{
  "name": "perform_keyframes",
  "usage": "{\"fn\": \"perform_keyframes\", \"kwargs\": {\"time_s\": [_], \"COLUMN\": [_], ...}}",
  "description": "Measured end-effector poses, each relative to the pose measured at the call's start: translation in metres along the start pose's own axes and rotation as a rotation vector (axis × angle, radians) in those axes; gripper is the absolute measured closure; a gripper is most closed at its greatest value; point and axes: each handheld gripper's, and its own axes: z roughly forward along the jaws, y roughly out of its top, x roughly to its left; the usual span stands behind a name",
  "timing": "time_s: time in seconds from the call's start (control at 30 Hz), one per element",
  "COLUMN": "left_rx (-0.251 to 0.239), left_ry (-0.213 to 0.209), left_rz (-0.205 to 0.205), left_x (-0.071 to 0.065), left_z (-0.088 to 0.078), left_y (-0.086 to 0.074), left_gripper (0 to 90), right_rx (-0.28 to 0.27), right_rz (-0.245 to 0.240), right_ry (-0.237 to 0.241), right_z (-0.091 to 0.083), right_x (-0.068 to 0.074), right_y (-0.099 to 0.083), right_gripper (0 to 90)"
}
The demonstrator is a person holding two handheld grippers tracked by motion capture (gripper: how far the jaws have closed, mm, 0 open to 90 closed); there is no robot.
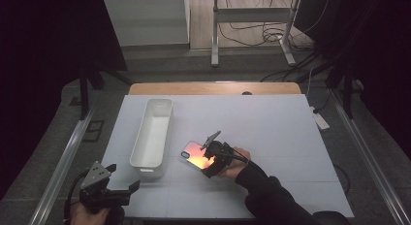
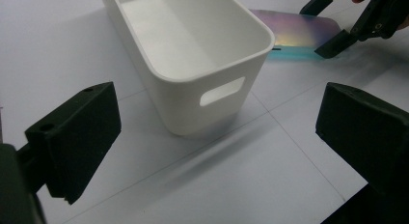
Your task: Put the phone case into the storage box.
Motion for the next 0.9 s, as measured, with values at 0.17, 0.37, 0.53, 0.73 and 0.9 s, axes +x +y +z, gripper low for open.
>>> {"fn": "perform_keyframes", "kwargs": {"time_s": [0.17,0.37,0.53,0.73,0.9], "left_rx": [-0.005,0.005,0.009,0.026,0.027], "left_ry": [-0.005,0.000,0.006,0.011,0.015], "left_rz": [-0.001,0.030,0.048,0.078,0.074], "left_x": [0.000,-0.003,-0.005,-0.008,-0.008], "left_z": [0.000,0.001,0.001,0.003,0.003], "left_y": [0.000,0.001,0.001,0.002,0.002], "left_gripper": [1.6,0.9,0.6,0.5,0.1], "right_rx": [-0.027,-0.067,-0.099,-0.120,-0.149], "right_rz": [0.007,0.004,0.004,0.007,0.003], "right_ry": [0.010,0.031,0.050,0.058,0.063], "right_z": [-0.006,-0.017,-0.028,-0.037,-0.046], "right_x": [0.000,-0.002,-0.003,-0.004,-0.007], "right_y": [0.000,-0.002,-0.005,-0.008,-0.012], "right_gripper": [16.7,16.7,16.7,16.8,16.7]}}
